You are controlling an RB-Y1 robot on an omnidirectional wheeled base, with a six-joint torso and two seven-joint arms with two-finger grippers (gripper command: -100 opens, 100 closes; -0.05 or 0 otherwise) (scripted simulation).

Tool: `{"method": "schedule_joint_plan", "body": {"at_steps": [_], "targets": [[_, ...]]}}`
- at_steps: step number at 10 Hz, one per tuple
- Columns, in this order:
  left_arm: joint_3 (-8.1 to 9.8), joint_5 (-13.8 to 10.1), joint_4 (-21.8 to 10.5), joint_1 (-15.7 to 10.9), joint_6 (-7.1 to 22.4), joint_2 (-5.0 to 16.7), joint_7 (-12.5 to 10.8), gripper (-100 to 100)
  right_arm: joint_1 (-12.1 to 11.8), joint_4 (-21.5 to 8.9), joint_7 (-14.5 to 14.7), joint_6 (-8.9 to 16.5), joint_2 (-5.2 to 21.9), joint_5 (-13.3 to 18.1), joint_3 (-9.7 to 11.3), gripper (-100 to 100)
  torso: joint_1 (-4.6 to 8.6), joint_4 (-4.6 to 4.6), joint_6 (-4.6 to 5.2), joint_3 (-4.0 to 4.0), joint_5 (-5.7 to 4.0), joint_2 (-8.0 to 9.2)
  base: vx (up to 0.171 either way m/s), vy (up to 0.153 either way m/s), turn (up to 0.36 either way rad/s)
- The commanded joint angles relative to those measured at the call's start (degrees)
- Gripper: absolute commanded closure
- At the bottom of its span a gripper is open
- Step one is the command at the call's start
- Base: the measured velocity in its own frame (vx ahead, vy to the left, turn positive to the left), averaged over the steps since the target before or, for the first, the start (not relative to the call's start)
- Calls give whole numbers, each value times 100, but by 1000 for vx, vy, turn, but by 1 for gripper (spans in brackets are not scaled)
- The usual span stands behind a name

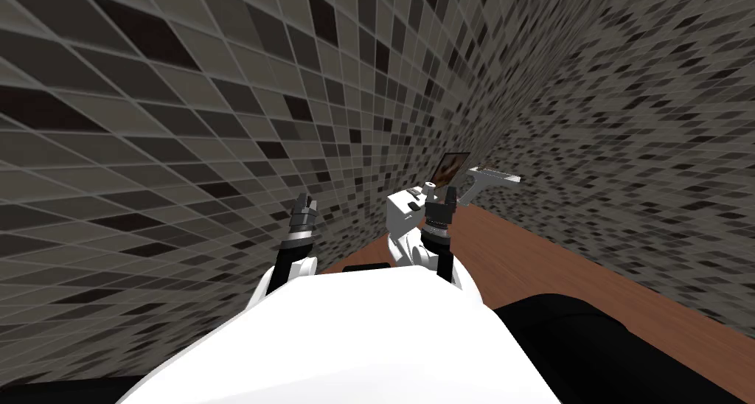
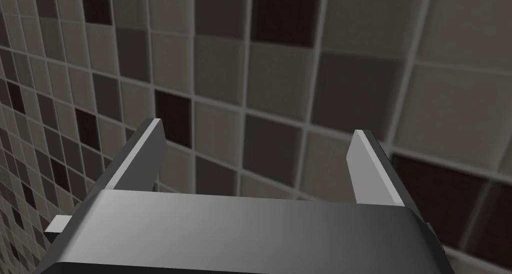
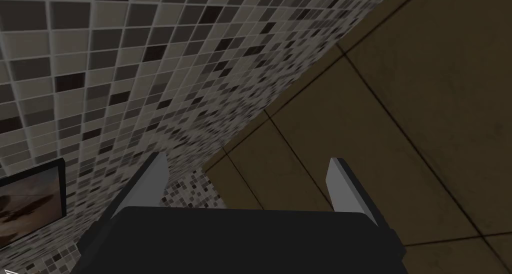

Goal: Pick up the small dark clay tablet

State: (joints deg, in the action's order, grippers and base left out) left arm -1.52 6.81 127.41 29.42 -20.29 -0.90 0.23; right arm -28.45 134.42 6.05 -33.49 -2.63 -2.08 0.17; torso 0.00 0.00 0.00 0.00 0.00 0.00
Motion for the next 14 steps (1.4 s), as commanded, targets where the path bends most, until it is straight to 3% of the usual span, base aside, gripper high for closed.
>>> {"method": "schedule_joint_plan", "body": {"at_steps": [1,4,7,13,14], "targets": [[0,0,0,0,0,0,0,0,-4,-47,78,25,228,85,-35,-100,0,0,0,0,0,0,-21,2,69],[0,0,0,-1,0,0,0,0,-22,-226,392,124,704,424,-179,-100,0,-5,-1,-12,0,22,-67,8,140],[0,0,0,-2,0,0,0,0,-50,-511,889,287,1046,956,-418,-100,3,-9,-2,-23,-1,39,-112,7,207],[0,0,0,-1,0,0,0,0,-96,-1007,1794,587,1279,1907,-852,-100,3,-8,2,-20,0,33,-96,17,189],[0,0,0,-2,0,0,0,0,-96,-1007,1822,587,1279,1965,-852,-100,2,-8,-2,-21,0,35,-79,11,87]]}}
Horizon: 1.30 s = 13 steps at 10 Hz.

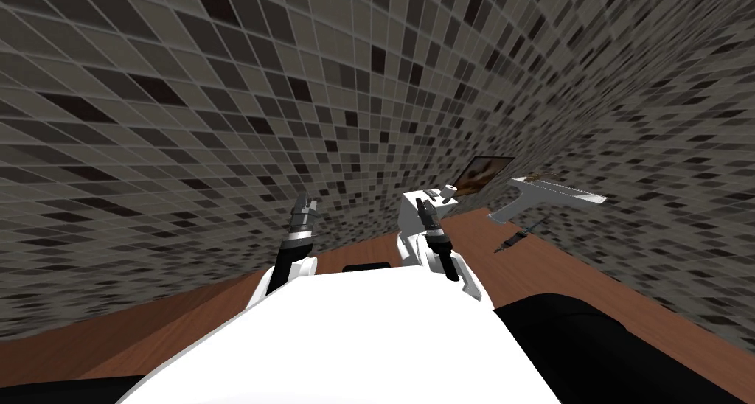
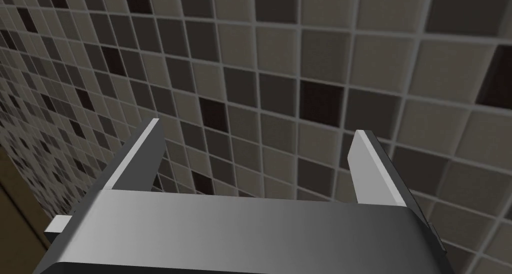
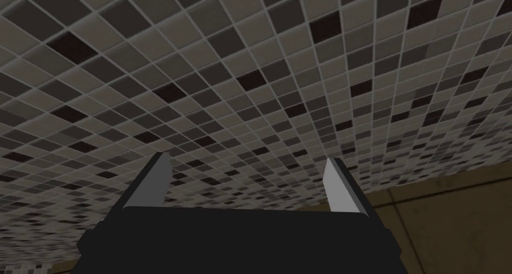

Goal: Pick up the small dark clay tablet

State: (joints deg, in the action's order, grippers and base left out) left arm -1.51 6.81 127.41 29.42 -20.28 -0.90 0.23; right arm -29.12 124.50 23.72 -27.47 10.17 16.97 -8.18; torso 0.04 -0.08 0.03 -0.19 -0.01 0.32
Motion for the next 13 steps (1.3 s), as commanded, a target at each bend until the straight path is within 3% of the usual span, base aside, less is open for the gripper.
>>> {"method": "schedule_joint_plan", "body": {"at_steps": [1,2,5,8,13], "targets": [[0,0,0,0,0,0,0,0,-39,-154,286,72,31,286,-142,-100,0,0,0,0,0,0,-83,29,215],[-1,0,0,-1,0,0,0,0,-39,-154,313,72,31,338,-142,-100,-5,0,-4,0,1,1,-69,23,101],[0,0,0,0,0,0,0,0,-56,-440,811,259,78,851,-408,-100,0,0,-1,2,0,-4,-81,20,192],[0,0,0,-1,0,0,0,0,-61,-585,1122,359,94,1219,-547,-100,7,1,-2,1,-1,-2,-71,7,145],[1,0,0,1,0,0,0,0,-58,-1017,1887,678,122,2040,-985,-100,8,1,1,4,-1,-8,-71,15,189]]}}
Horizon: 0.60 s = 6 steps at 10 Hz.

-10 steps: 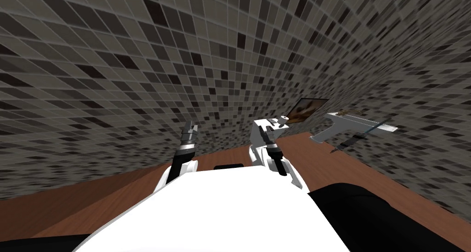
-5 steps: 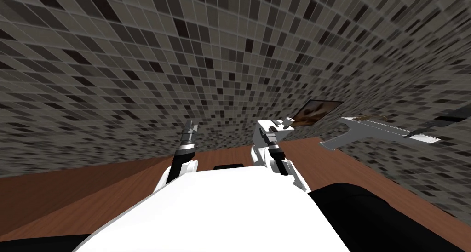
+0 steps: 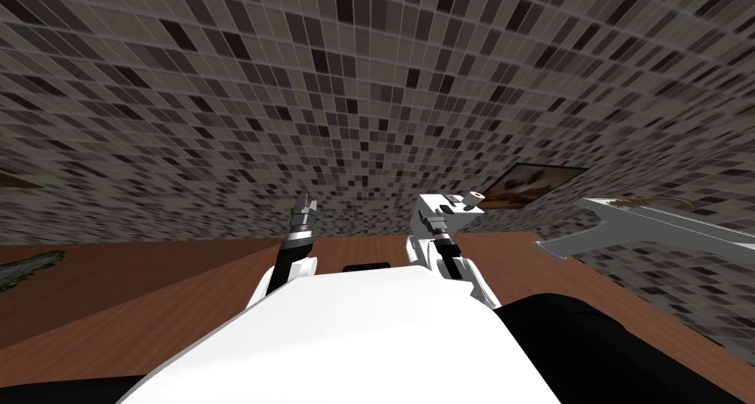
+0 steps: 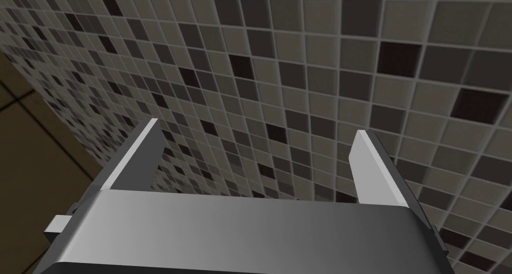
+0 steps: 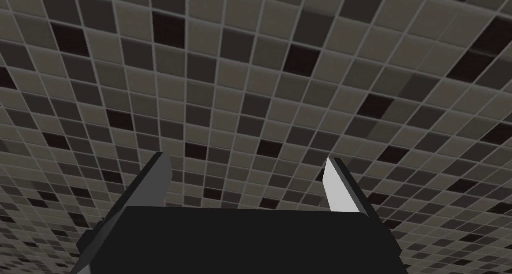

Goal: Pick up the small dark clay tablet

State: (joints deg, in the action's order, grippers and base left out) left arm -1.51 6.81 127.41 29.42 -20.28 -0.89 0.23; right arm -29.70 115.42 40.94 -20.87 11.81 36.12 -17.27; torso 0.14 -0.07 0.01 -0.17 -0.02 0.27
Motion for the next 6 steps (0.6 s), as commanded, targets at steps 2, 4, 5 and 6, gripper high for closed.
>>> {"method": "schedule_joint_plan", "body": {"at_steps": [2,4,5,6], "targets": [[1,0,0,1,0,0,0,0,8,-247,423,130,-40,413,-226,-100,2,0,4,2,-1,-4,-62,1,163],[1,0,0,1,0,0,0,0,21,-383,694,244,-43,717,-376,-100,2,1,4,3,-1,-7,-54,1,160],[0,0,0,1,0,0,0,0,21,-383,744,244,-43,808,-376,-100,4,1,1,3,-1,-6,-45,-6,133],[1,0,0,1,0,0,0,0,39,-515,940,359,-52,1020,-527,-100,5,1,4,5,-1,-9,-45,-2,199]]}}
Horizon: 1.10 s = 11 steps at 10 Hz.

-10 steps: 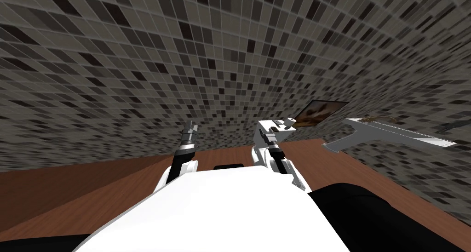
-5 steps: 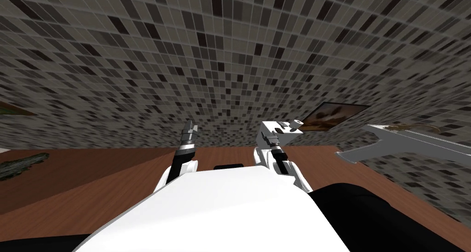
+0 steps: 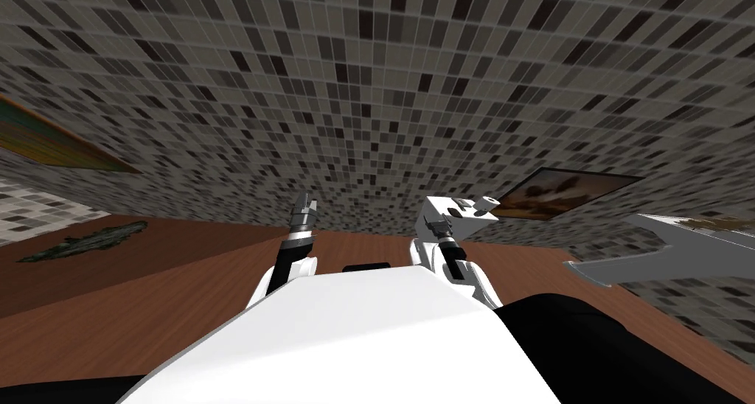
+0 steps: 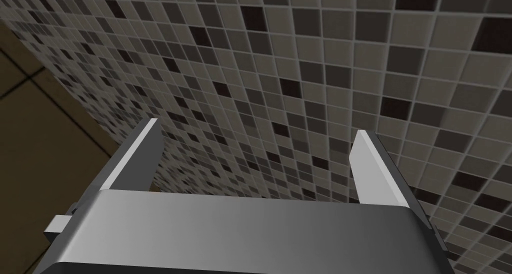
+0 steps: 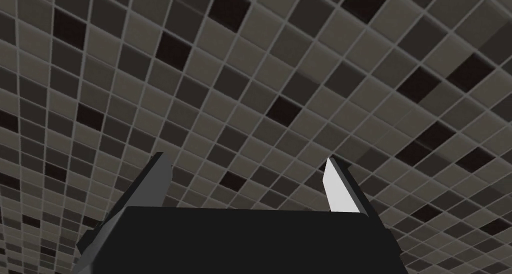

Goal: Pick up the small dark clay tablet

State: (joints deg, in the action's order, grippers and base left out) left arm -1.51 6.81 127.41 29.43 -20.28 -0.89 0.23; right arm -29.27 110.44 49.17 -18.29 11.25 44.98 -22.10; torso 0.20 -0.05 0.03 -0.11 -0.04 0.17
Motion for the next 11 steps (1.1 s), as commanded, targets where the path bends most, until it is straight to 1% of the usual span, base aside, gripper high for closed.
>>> {"method": "schedule_joint_plan", "body": {"at_steps": [1,2,3,4,5,7,8,9,10,11], "targets": [[0,0,0,0,0,0,0,0,-4,-17,172,101,4,211,-44,-100,0,0,0,0,0,0,-43,-7,114],[1,0,0,1,0,0,0,0,18,-144,408,218,-10,418,-194,-100,1,0,3,0,0,-1,-47,-15,229],[0,0,0,0,0,0,0,0,18,-144,412,218,-10,493,-194,-100,4,0,-1,0,0,0,-43,-20,98],[1,0,0,1,0,0,0,0,45,-267,643,335,-29,712,-343,-100,6,0,4,0,-1,-1,-49,-20,177],[0,0,0,0,0,0,0,0,45,-267,643,335,-29,766,-343,-100,8,0,1,0,-1,0,-39,-23,97],[0,0,0,0,0,0,0,0,111,-494,1031,570,-79,1168,-635,-100,12,0,0,1,-2,-2,-53,-40,265],[1,0,0,0,0,1,0,0,111,-494,1069,570,-79,1283,-635,-100,19,-1,0,-2,-4,2,-47,-51,76],[1,0,0,1,0,1,0,0,149,-597,1264,685,-108,1477,-776,-100,20,-1,6,-1,-4,1,-39,-54,122],[1,0,0,1,0,1,0,0,189,-694,1403,799,-137,1661,-914,-100,22,0,2,1,-5,-3,-44,-77,290],[1,0,0,0,0,1,0,0,189,-694,1448,799,-137,1757,-914,-100,30,0,1,1,-6,-3,-29,-62,91]]}}
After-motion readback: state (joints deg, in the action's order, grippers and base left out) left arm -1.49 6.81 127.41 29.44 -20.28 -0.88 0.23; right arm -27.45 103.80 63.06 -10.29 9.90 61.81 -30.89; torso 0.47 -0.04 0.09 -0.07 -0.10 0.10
